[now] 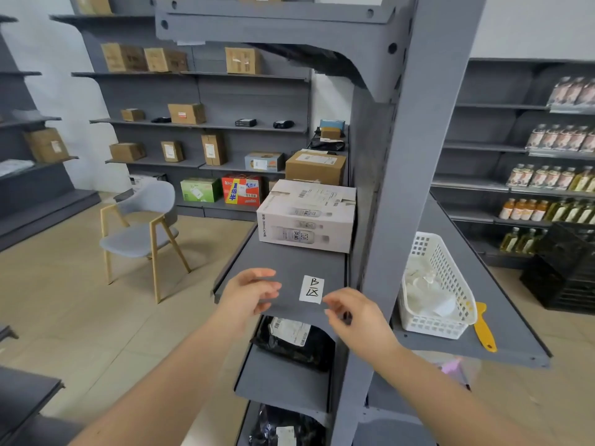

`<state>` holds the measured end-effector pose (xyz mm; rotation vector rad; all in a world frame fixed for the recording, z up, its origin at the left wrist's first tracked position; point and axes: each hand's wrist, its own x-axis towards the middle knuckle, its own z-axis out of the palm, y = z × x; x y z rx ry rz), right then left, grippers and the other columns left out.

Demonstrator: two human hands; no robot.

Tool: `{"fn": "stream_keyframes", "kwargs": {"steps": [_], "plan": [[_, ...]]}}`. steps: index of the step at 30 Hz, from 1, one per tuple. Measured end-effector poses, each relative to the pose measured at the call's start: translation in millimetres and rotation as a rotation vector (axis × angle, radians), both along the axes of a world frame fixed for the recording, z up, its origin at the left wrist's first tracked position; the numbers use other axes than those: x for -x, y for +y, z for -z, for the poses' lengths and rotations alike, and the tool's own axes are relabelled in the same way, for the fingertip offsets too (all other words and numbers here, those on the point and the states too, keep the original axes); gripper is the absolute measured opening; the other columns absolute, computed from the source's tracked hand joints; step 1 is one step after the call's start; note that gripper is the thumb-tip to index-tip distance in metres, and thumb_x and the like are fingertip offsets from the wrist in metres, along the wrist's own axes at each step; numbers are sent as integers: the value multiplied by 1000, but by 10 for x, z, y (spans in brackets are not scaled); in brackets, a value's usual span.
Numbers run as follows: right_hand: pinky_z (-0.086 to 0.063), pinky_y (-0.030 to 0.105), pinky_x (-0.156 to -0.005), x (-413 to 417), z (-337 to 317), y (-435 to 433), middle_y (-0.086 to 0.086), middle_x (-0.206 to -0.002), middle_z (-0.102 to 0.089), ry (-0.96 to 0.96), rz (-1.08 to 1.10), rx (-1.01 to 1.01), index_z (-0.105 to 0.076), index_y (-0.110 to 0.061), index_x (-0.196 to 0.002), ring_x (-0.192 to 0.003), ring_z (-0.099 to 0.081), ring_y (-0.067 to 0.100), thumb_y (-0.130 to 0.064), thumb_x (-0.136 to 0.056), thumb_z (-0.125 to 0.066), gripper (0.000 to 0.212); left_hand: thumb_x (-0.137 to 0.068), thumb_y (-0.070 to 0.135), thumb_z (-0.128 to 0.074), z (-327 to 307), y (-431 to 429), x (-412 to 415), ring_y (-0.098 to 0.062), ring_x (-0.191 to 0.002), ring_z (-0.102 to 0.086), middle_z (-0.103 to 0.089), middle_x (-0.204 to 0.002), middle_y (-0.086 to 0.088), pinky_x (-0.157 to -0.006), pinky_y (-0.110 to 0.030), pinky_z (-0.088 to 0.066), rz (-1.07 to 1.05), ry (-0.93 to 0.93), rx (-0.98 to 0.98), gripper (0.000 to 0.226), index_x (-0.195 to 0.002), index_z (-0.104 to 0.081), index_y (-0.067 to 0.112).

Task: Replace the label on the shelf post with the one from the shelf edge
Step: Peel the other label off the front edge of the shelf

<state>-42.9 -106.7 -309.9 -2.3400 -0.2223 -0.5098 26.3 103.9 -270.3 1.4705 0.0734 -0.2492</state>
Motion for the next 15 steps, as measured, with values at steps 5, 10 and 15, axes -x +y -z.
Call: {"fn": "stream_keyframes", "kwargs": {"steps": [5,10,15], "plan": [[-35,24,-105,-360,172,113,1,-129,-53,163,-7,203,-56,-10,-124,-123,-44,16,-16,-90,-60,35,-76,1,-73,133,-82,-4,-21,-80,-68,-72,-93,-10,-66,-26,-52,4,51,-30,23,-91,-71,18],[-33,27,-107,-501,317,188,6,-130,-46,215,64,379,-49,-6,-125,-127,-35,21,-20,-88,-61,41,-77,2,-71,292,-140,40,-20,-79,-69,-73,-90,-8,-66,-26,-49,30,87,-43,23,-95,-72,18],[-38,30,-102,-489,422,186,5,-127,-49,169,80,487,-54,-5,-118,-124,-38,22,-10,-91,-52,27,-76,4,-72,409,-115,47,-20,-78,-70,-75,-84,-4,-66,-27,-50,38,113,-64,24,-95,-73,18]]}}
